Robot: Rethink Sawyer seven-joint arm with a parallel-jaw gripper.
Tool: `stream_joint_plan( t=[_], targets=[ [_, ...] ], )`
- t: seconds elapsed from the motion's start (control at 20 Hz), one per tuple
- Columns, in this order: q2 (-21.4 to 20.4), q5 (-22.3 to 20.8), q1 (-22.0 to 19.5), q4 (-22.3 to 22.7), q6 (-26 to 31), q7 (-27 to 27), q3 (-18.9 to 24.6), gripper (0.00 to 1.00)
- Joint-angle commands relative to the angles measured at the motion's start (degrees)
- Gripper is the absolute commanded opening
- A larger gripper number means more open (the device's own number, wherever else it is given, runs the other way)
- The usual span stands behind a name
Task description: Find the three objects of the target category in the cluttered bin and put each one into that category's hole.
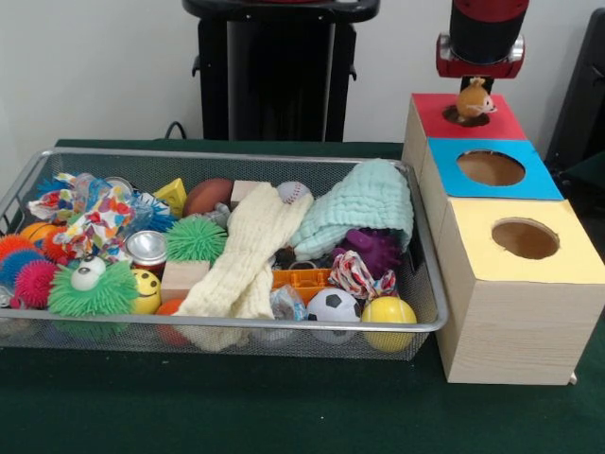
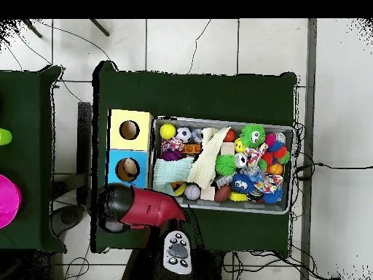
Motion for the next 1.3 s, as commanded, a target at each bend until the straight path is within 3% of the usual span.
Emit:
stream_joint_plan(
  t=[0.05, 0.4, 0.85, 1.3],
  targets=[
    [9.9, -8.8, -7.7, -7.3, -31.8, 9.7, -6.4, 0.00],
    [11.1, -9.8, -7.9, -7.7, -34.7, 10.7, -6.2, 0.00],
    [16.8, -9.8, -8.0, -9.7, -44.4, 13.5, -5.0, 0.00],
    [16.7, -7.8, -9.0, -8.9, -42.3, 14.7, -2.9, 0.00]
  ],
)
